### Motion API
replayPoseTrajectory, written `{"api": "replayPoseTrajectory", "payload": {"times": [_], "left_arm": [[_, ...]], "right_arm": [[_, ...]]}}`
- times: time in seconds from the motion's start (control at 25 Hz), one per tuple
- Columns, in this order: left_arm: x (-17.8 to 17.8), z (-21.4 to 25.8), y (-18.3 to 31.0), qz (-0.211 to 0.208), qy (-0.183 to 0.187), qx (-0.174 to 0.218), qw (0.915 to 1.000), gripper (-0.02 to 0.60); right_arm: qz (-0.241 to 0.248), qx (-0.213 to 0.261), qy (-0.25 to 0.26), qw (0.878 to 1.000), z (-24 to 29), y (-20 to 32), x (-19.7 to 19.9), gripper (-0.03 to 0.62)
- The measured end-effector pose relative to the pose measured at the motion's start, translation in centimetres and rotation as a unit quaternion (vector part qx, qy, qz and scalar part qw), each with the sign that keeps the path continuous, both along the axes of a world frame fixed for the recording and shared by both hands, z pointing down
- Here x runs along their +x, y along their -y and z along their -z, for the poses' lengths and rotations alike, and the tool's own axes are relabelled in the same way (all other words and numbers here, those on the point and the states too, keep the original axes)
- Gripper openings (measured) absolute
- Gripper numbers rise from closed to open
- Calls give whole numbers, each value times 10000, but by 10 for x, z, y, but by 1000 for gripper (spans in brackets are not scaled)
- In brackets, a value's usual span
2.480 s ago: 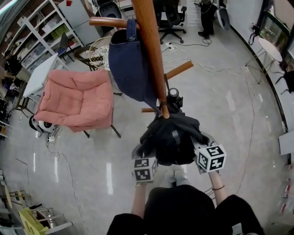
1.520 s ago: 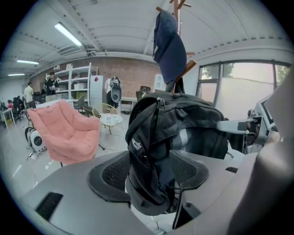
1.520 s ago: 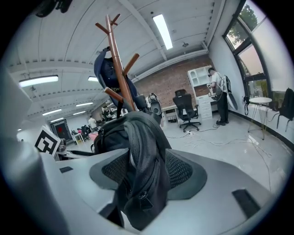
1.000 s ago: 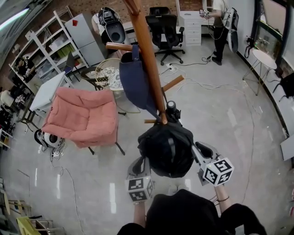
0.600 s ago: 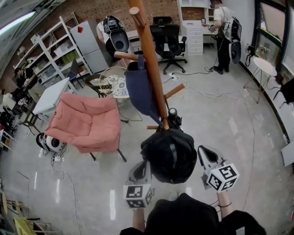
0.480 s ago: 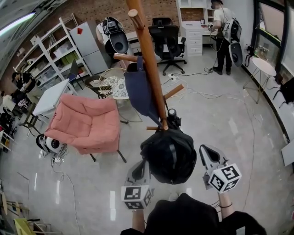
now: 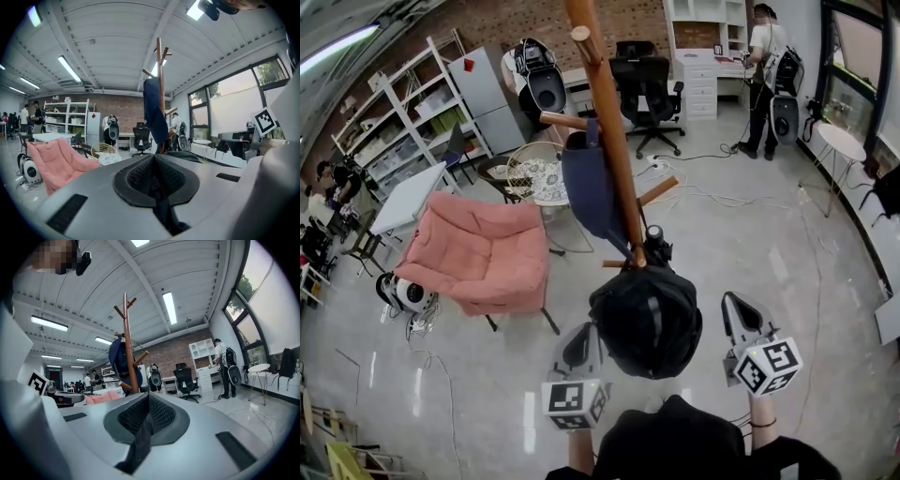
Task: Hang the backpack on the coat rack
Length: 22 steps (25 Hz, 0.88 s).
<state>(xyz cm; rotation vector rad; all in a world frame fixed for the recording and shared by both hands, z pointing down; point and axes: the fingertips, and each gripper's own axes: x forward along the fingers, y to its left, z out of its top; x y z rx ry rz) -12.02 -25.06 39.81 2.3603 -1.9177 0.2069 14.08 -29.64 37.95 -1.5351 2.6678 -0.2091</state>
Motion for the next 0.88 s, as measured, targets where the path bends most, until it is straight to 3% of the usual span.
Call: {"api": "replayPoseTrajectory", "payload": {"times": [0.88], "left_arm": [[-10, 4, 6, 83, -6, 88, 9999, 17]], "right_arm": [[-235, 17, -53, 9997, -7, 6, 15, 12]]}}
